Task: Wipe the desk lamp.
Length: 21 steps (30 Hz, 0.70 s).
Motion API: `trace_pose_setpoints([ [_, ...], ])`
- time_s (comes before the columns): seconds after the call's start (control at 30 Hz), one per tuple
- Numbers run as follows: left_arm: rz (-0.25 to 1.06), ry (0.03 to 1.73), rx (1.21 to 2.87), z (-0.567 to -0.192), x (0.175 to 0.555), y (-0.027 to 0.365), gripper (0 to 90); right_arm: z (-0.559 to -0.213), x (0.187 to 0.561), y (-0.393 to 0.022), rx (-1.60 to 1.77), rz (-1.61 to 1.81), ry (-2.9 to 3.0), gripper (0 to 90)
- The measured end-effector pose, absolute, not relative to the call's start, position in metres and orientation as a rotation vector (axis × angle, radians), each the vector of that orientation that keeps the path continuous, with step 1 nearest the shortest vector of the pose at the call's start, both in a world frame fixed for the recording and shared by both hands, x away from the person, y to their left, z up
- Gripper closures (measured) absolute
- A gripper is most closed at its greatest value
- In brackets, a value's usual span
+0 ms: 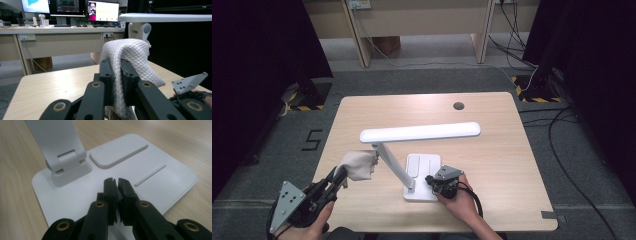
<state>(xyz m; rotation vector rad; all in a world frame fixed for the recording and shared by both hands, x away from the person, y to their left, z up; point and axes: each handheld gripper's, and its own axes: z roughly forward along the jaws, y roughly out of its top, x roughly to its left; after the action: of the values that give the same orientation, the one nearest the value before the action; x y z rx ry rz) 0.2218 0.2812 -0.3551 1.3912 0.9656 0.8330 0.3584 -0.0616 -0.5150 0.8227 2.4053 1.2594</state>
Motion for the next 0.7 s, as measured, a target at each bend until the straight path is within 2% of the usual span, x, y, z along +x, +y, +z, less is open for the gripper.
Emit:
trace_pose_setpoints([
  [0.27,0.841,0.932,1.399,-0.349,0.238,0.28,81.6,-0.515,0.359,-0.062,0.823,1.261,2.407,85.4],
  [0.43,0.76,0.887,1.392,-0.345,0.246,0.271,81.6,-0.515,0.359,-0.062,0.822,1.261,2.406,85.4],
  [0.63,0.746,0.83,1.389,-0.34,0.244,0.264,81.6,-0.515,0.359,-0.062,0.823,1.261,2.407,85.4],
  [0.7,0.704,0.836,1.381,-0.341,0.248,0.262,81.6,-0.515,0.359,-0.062,0.823,1.262,2.407,85.4],
])
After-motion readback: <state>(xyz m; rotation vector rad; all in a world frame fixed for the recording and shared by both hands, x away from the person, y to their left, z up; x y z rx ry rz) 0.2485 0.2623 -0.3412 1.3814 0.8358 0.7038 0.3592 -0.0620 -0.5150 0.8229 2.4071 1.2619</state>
